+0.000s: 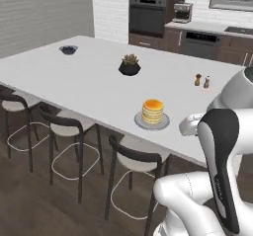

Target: Take the strawberry from the fridge and place it on top of the pancake, located on the dining counter.

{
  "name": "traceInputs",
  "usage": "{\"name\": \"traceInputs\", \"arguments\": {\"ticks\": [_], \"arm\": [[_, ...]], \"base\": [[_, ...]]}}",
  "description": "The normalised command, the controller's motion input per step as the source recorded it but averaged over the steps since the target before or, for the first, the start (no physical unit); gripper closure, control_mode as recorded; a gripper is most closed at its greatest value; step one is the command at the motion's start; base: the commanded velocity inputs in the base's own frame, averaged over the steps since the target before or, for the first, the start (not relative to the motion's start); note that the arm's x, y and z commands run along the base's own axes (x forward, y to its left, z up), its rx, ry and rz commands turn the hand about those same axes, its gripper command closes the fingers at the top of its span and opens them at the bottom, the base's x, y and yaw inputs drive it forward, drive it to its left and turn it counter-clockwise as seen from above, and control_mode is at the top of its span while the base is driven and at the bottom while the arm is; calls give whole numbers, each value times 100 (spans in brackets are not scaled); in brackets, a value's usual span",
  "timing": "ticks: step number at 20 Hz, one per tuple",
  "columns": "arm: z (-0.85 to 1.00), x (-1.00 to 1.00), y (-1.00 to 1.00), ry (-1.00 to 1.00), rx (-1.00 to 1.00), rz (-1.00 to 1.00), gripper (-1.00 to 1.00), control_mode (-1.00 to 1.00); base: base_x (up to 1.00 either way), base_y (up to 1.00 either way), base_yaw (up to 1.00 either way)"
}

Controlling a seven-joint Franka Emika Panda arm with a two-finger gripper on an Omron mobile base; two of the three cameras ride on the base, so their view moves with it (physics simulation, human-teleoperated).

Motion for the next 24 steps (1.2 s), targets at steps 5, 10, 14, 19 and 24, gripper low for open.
{"name": "traceInputs", "arguments": {"ticks": [5, 10, 14, 19, 24], "arm": [[0, 0, 0, 0, 0, 0, 100, 100], [0, 0, 0, 0, 0, 0, 100, 100], [0, 0, 0, 0, 0, 0, 100, 100], [0, 0, 0, 0, 0, 0, 100, 100], [0, 0, 0, 0, 0, 0, 100, 100]], "base": [[31, 68, -69], [37, 90, -60], [34, 99, -54], [37, 86, -56], [-32, 64, -29]]}}
